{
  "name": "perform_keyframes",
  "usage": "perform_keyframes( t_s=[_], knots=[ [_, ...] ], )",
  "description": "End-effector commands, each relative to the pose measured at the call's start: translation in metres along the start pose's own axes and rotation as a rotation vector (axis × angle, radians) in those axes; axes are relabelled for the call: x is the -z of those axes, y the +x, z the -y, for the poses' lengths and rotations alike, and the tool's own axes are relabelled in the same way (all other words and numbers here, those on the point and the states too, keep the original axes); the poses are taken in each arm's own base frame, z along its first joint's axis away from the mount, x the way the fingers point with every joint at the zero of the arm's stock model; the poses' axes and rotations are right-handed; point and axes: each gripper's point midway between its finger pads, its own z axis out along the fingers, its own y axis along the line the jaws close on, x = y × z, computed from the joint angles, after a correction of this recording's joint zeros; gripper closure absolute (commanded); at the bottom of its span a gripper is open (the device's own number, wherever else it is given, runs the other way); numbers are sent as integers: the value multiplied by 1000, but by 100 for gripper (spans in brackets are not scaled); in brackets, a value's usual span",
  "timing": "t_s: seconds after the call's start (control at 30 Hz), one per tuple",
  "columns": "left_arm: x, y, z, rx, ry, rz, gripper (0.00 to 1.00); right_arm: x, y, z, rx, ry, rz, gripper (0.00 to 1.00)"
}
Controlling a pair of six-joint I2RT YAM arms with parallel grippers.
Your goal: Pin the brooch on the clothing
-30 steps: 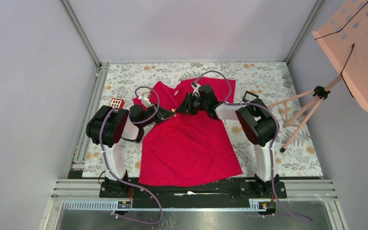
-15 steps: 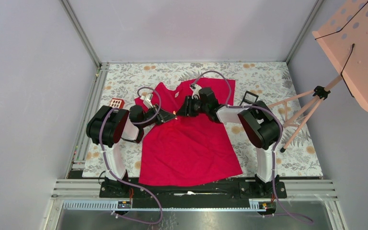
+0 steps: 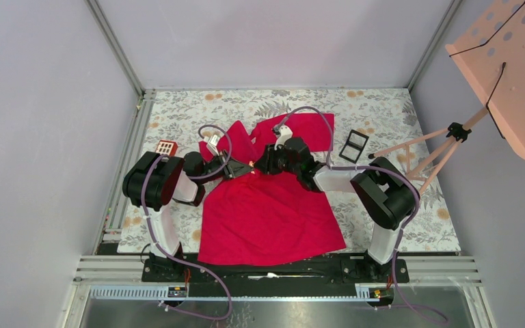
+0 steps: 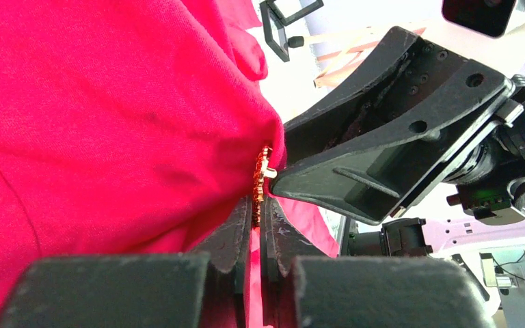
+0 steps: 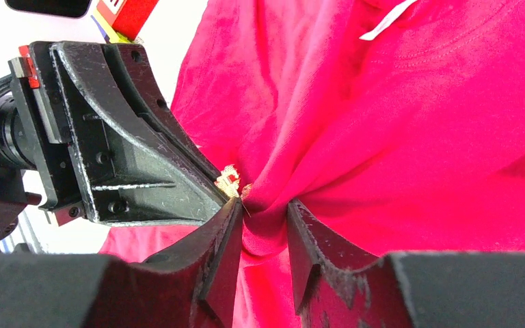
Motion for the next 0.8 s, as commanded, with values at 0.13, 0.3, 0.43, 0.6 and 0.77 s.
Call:
perform_keyframes(
  t_s=[0.13, 0.3, 0.43, 0.6, 0.77],
  knots=[
    [6, 2, 37, -101, 131, -13, 100, 9, -41, -5, 107, 65, 180, 64],
    [6, 4, 36, -95, 129, -17, 100, 6, -40, -9, 98, 42, 170, 64],
    [5, -1, 29, -71, 98, 16, 100, 9, -39, -15, 83, 18, 159, 62],
    [4, -2, 23, -46, 74, 34, 100, 17, -43, -18, 67, 11, 179, 61],
    [6, -1, 23, -50, 70, 37, 100, 19, -50, -18, 74, 30, 195, 61]
  ],
)
